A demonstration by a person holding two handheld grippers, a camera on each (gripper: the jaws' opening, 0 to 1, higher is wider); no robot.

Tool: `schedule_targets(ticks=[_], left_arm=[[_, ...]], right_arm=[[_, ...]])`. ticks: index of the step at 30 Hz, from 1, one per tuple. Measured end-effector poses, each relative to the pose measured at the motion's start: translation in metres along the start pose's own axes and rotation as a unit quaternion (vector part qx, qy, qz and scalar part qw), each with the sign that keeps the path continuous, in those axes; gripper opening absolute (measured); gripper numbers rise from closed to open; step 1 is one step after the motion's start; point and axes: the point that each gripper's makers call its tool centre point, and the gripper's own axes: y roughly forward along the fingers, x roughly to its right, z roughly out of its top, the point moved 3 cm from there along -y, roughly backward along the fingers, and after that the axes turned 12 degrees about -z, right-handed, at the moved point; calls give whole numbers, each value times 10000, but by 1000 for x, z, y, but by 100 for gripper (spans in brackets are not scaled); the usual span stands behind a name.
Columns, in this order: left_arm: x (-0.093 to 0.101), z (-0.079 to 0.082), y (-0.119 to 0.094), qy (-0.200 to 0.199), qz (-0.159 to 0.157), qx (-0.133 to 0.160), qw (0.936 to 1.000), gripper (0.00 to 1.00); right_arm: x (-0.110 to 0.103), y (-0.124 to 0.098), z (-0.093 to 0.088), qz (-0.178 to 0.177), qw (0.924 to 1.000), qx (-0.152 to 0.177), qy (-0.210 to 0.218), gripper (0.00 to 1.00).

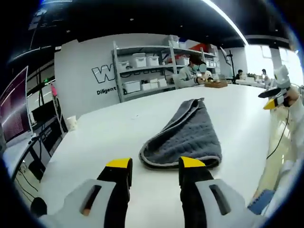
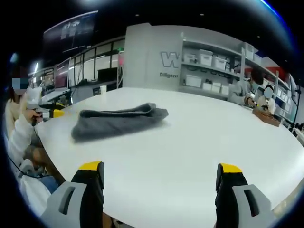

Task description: Open the folded towel by lifting each exposed corner and separating the folded layers until the towel lies flat within the target outline without major curled edges

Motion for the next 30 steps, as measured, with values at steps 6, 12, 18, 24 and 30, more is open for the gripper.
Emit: schedule_targets(ticks=[6,12,18,24,30], left_arm=[[22,10,-15,-44,-405,125,9991,62],[44,18,-24,-79,-768,220,9968,79],[62,18,-25,-158,-1048,210,9942,93],[66,15,-22,-102,-1040,65,9945,99],[79,18,-18,-49,-1277,23,9918,100]], right_arm=[[-5,0,0,26,10000,-21,-55,98],[-11,-1,1,88,9999,-11,-131,98],[-13,-1,0,130,9998,-13,-162,99],[-11,-3,0,125,9998,-11,-156,99],[-8,-4,2,106,9999,28,-121,99]])
